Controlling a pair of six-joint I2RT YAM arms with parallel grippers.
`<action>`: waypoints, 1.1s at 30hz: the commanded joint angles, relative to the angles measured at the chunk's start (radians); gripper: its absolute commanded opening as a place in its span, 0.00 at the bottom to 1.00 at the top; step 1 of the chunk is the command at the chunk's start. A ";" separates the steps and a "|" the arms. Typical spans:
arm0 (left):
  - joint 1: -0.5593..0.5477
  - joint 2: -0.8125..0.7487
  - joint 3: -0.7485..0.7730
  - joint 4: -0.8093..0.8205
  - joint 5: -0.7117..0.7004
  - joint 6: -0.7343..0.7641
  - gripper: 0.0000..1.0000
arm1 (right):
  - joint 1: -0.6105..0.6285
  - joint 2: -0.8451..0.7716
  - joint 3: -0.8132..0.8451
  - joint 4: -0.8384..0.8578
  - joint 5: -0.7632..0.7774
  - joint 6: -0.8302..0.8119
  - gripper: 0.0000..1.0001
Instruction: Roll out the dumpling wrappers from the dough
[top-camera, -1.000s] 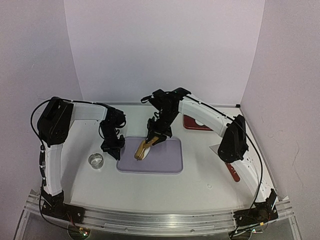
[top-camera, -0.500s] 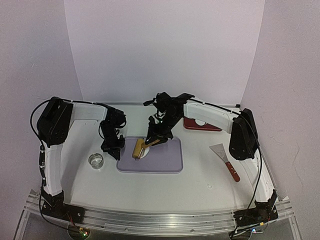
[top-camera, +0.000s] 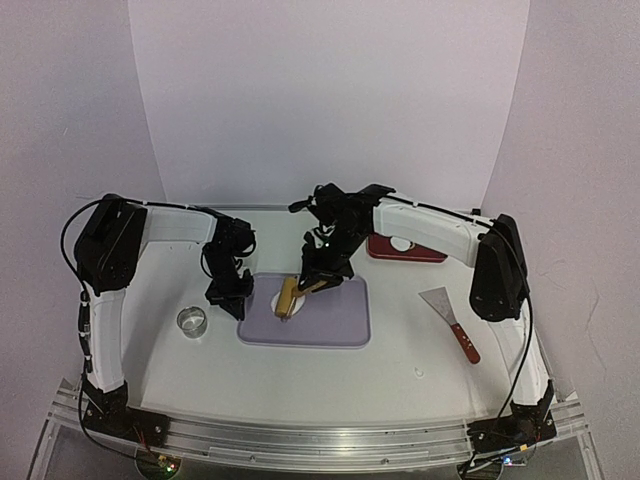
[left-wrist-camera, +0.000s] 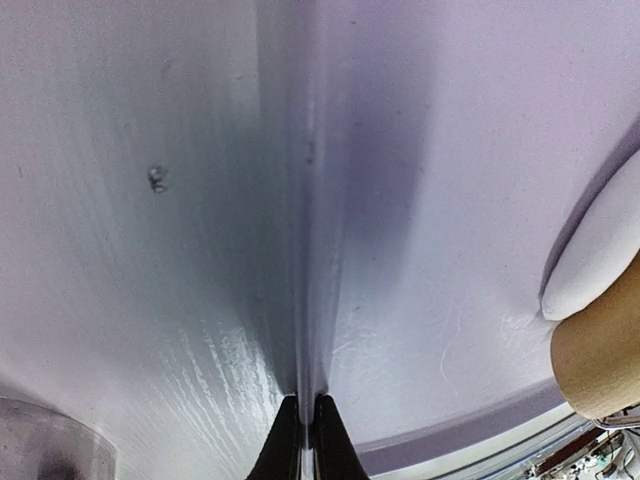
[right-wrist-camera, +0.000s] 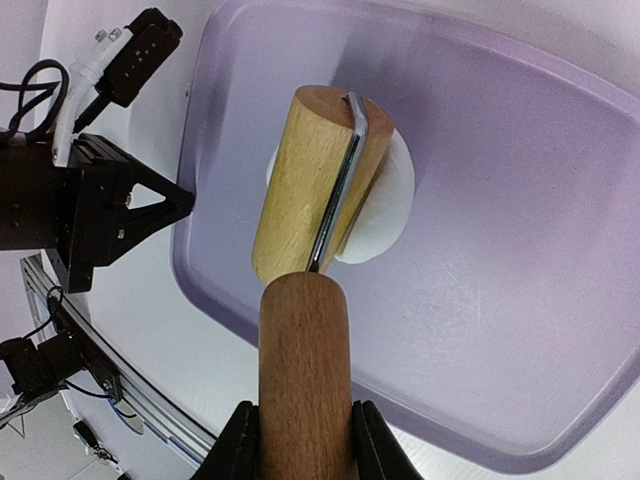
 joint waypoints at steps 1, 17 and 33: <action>-0.027 0.013 -0.020 0.073 -0.019 -0.002 0.00 | -0.013 -0.095 -0.045 -0.092 0.097 0.016 0.00; -0.027 0.012 -0.016 0.071 -0.020 -0.009 0.00 | -0.051 -0.148 -0.022 -0.103 0.028 0.157 0.00; -0.028 0.023 0.002 0.067 -0.009 -0.022 0.00 | -0.050 -0.080 0.020 -0.107 -0.093 0.286 0.00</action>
